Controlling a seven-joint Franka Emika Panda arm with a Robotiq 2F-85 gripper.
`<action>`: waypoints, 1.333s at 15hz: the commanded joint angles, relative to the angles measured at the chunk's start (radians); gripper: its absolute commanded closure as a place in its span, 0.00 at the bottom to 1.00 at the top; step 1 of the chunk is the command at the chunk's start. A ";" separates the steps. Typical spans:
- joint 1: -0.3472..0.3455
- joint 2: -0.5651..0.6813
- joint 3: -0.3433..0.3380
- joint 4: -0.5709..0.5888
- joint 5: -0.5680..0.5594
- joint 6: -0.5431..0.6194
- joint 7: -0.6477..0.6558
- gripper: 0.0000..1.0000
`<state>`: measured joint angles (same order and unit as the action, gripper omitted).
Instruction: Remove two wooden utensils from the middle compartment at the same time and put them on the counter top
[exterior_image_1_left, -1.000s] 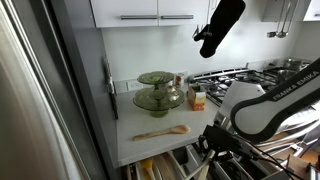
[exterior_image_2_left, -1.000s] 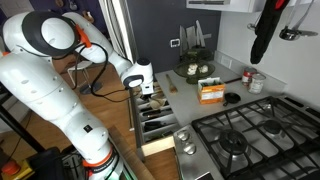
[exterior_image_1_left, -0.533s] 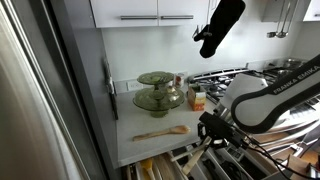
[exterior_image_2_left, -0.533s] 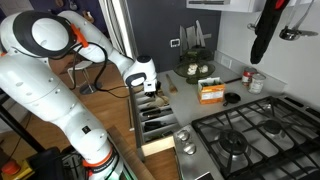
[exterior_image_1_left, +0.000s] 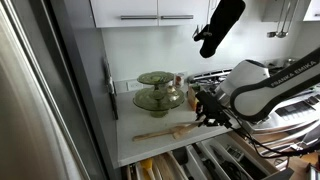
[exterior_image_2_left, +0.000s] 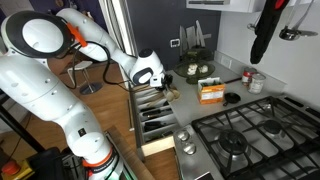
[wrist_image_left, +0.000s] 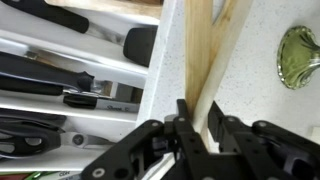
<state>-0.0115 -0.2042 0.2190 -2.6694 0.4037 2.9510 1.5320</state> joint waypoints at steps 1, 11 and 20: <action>-0.090 0.060 0.050 0.053 -0.114 0.027 0.125 0.94; -0.204 0.201 0.045 0.119 -0.394 0.081 0.204 0.94; -0.198 0.253 0.015 0.138 -0.425 0.065 0.243 0.45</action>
<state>-0.2127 0.0508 0.2507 -2.5294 0.0260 3.0077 1.7226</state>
